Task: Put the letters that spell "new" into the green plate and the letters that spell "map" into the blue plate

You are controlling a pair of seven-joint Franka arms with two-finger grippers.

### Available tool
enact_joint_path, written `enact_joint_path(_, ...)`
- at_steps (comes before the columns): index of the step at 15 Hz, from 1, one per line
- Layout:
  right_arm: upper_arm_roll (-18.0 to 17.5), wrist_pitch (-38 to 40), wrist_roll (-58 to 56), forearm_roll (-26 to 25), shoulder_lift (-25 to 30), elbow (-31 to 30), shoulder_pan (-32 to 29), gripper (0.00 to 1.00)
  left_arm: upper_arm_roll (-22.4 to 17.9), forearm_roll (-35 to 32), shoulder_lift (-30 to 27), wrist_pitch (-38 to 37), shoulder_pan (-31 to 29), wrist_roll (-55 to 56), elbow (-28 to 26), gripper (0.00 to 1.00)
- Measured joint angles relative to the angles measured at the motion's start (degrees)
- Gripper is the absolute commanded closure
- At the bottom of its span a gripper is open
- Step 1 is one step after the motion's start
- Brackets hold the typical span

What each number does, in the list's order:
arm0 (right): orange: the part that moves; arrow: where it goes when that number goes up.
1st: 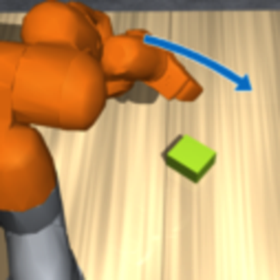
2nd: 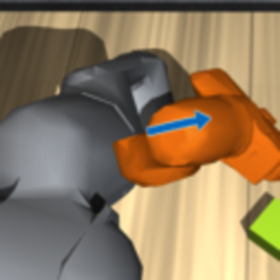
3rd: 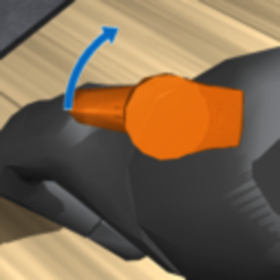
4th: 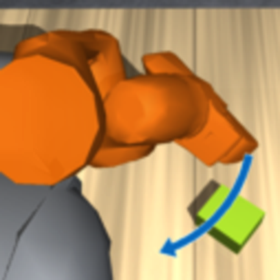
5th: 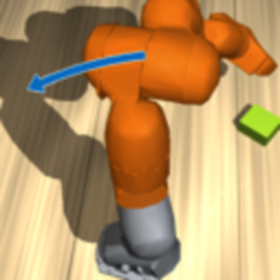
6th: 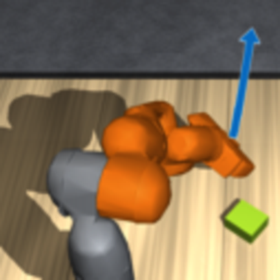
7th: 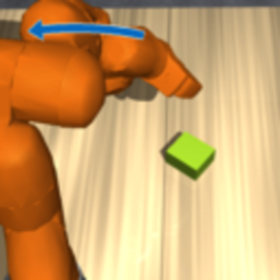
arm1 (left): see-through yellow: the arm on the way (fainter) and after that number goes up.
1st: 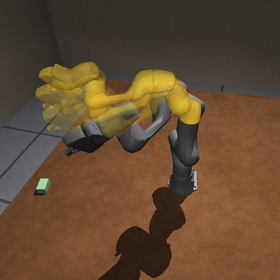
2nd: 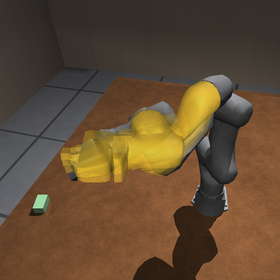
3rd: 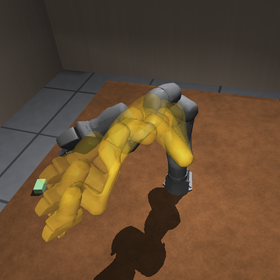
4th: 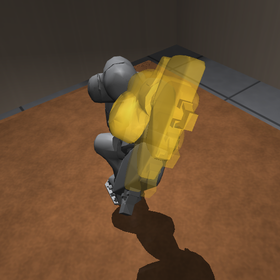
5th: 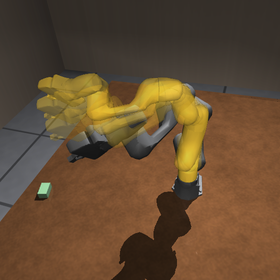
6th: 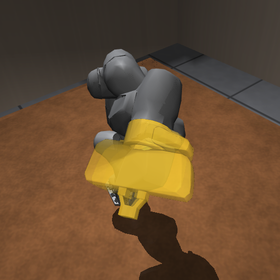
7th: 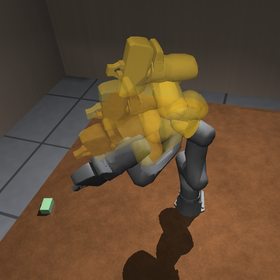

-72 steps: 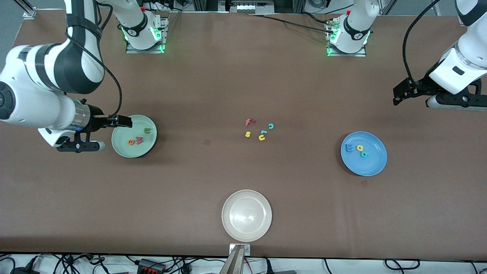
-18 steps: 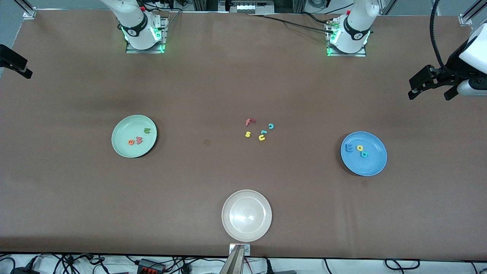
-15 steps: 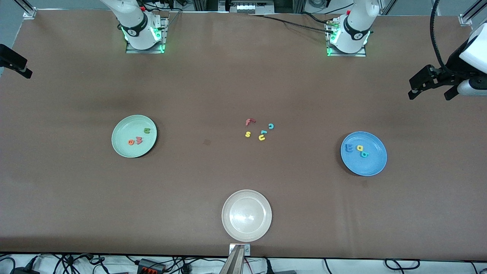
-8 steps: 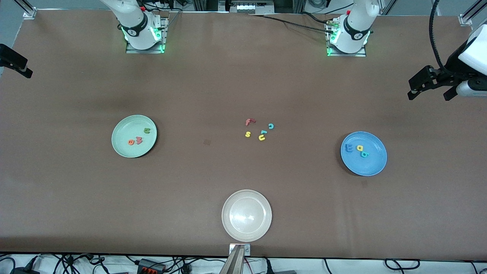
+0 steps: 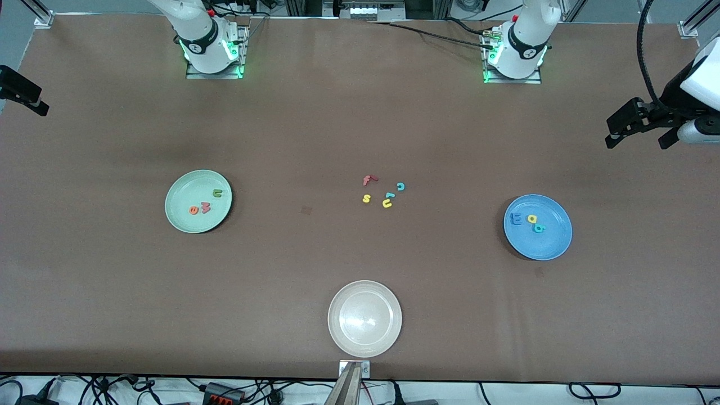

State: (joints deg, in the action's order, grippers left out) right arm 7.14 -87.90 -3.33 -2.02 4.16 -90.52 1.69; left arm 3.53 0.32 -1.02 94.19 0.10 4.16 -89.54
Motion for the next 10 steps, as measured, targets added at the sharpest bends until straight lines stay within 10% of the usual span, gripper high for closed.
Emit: enact_joint_path(10,-0.33,-4.16,0.00,0.00,-1.21,-2.35,0.05,0.00,-0.32,-0.05,0.03,-0.47,-0.07,0.00,-0.06,0.00)
